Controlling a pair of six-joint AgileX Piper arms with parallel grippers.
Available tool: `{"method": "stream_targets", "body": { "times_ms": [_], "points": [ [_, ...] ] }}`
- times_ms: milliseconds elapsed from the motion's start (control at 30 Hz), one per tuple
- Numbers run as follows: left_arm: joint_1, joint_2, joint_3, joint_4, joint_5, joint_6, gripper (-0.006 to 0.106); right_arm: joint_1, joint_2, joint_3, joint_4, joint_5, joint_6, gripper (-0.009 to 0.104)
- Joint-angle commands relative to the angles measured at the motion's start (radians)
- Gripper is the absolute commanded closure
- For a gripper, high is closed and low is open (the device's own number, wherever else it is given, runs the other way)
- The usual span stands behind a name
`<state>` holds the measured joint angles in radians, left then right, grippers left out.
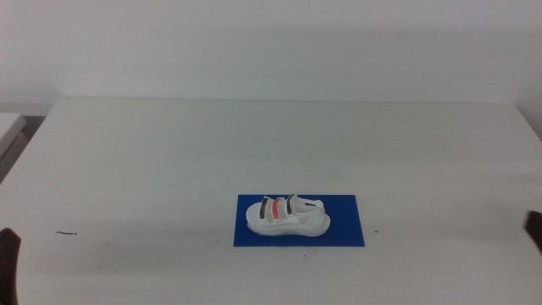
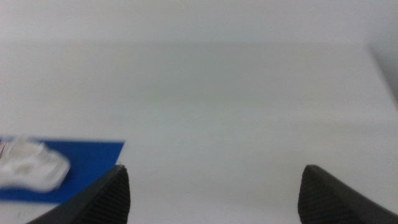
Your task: Use one arm to grab the shoe from the table and place it on the mat.
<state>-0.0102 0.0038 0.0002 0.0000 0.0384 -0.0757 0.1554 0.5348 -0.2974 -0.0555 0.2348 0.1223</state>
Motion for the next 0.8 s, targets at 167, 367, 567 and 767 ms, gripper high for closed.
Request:
{"method": "stream_targets", "body": {
  "times_ms": [167, 367, 567, 767],
  "points": [
    [0.0, -0.004, 0.0, 0.0, -0.011, -0.001, 0.007, -0.077, -0.233, 0.163, -0.02, -0.059, 0.037, 0.005],
    [0.0, -0.004, 0.0, 0.0, -0.011, -0.001, 0.007, -0.079, -0.395, 0.297, -0.02, -0.081, 0.037, 0.005],
    [0.0, -0.004, 0.0, 0.0, -0.011, -0.001, 0.007, -0.079, -0.531, 0.297, -0.063, 0.002, 0.037, 0.005],
    [0.0, -0.004, 0.0, 0.0, -0.011, -0.001, 0.007, -0.076, -0.535, 0.297, -0.063, -0.01, 0.037, 0.005]
  ]
}}
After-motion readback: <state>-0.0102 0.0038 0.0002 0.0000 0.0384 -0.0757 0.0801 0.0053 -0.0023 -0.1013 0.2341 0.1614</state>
